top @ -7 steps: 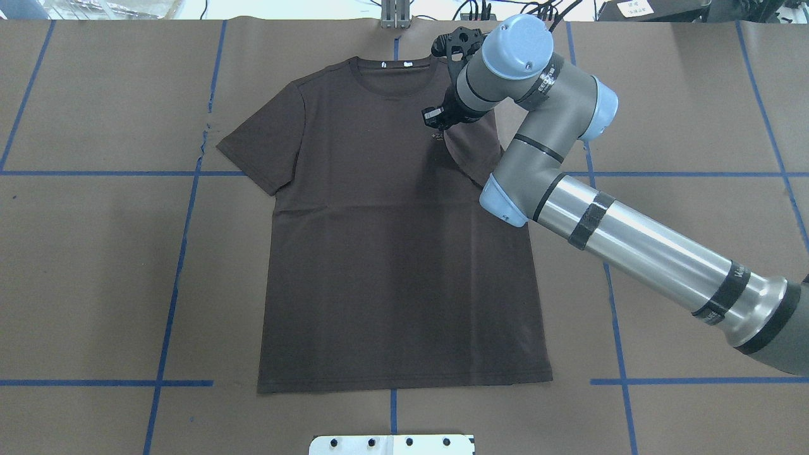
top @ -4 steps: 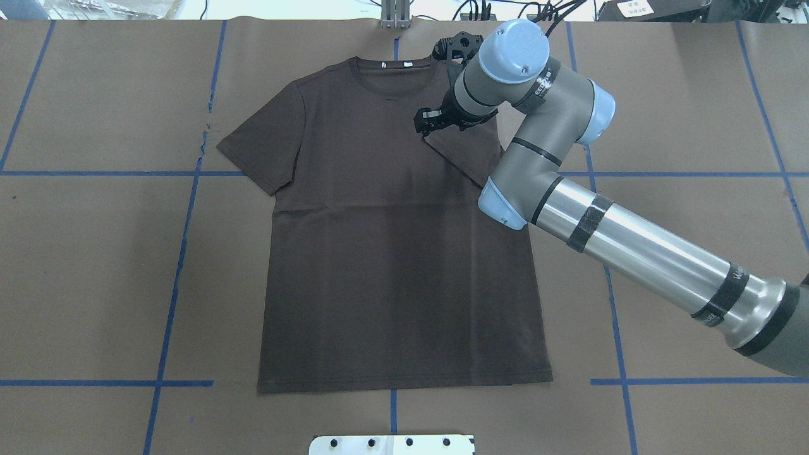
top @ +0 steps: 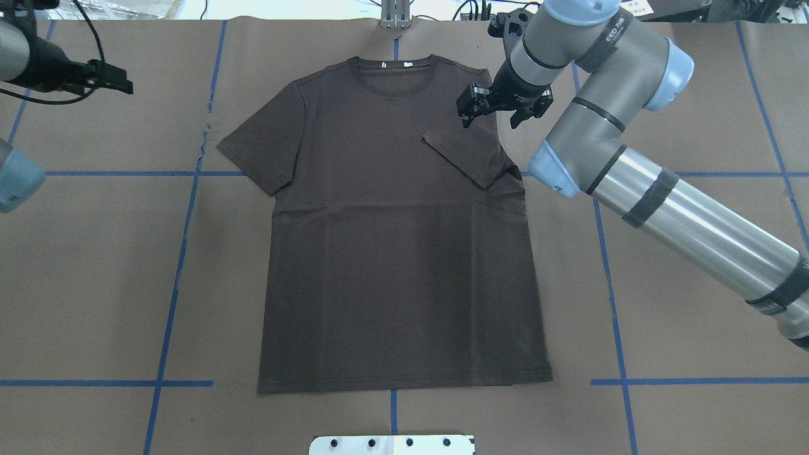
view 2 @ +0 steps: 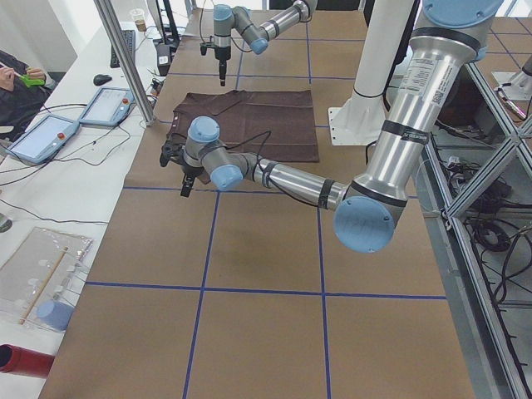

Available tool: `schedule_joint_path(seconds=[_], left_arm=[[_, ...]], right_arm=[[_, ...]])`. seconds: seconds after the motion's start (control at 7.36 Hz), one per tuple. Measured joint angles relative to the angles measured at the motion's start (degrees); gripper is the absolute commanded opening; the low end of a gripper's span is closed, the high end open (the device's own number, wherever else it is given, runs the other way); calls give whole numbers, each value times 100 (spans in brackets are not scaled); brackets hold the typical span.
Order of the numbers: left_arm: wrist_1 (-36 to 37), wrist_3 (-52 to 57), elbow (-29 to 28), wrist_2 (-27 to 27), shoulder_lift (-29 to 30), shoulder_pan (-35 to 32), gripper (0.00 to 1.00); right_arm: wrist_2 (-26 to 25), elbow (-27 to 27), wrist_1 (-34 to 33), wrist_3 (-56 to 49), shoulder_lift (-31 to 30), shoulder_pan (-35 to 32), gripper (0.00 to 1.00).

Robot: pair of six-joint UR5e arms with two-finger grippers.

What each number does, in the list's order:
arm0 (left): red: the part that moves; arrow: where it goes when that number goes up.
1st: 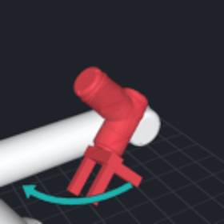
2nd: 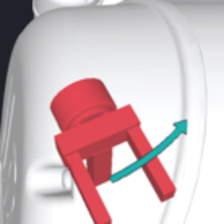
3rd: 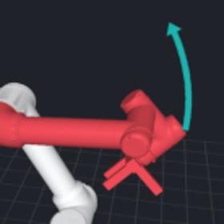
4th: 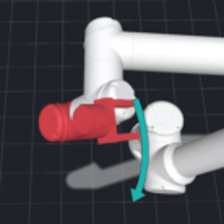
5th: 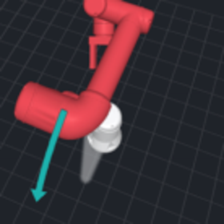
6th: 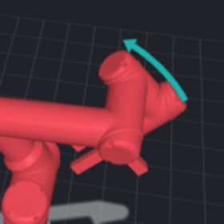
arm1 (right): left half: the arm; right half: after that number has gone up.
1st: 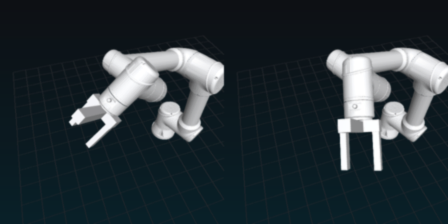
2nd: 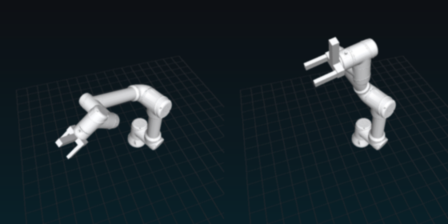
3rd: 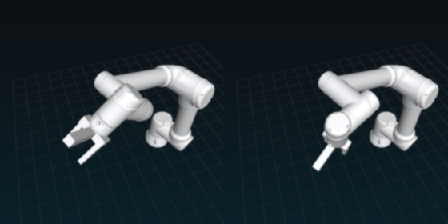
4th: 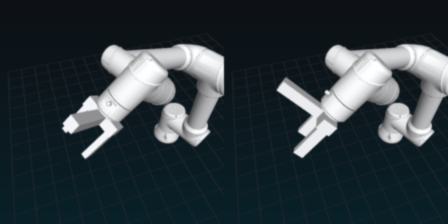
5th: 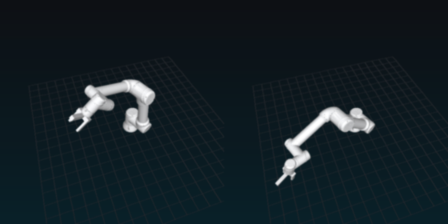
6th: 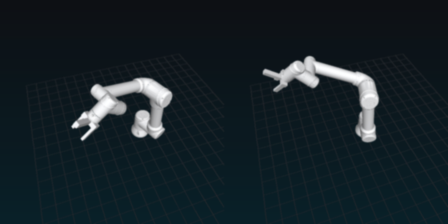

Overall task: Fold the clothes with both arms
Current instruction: 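Release and lift the right gripper while the left arm moves toward the other sleeve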

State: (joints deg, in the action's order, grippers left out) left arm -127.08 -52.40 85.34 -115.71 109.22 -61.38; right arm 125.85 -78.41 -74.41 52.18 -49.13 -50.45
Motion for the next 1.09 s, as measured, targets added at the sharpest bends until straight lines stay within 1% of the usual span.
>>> schedule_joint_path(seconds=[0.14,0.27,0.54,0.81,1.09], left_arm=[[-51,-622,-74,530,141,446,100],[-105,-1061,-203,1060,303,836,99],[-519,-1438,-583,1852,520,1281,98],[-849,-1587,-1059,2255,762,1476,96],[-904,-1655,-1226,2406,850,1660,93]], right_arm=[[204,-358,-379,-74,-217,-129,100],[389,-657,-612,-155,-458,-276,100],[499,-1161,-748,-399,-973,-449,100],[457,-1246,-766,-483,-1093,-397,100],[412,-1222,-768,-489,-1095,-336,100]])
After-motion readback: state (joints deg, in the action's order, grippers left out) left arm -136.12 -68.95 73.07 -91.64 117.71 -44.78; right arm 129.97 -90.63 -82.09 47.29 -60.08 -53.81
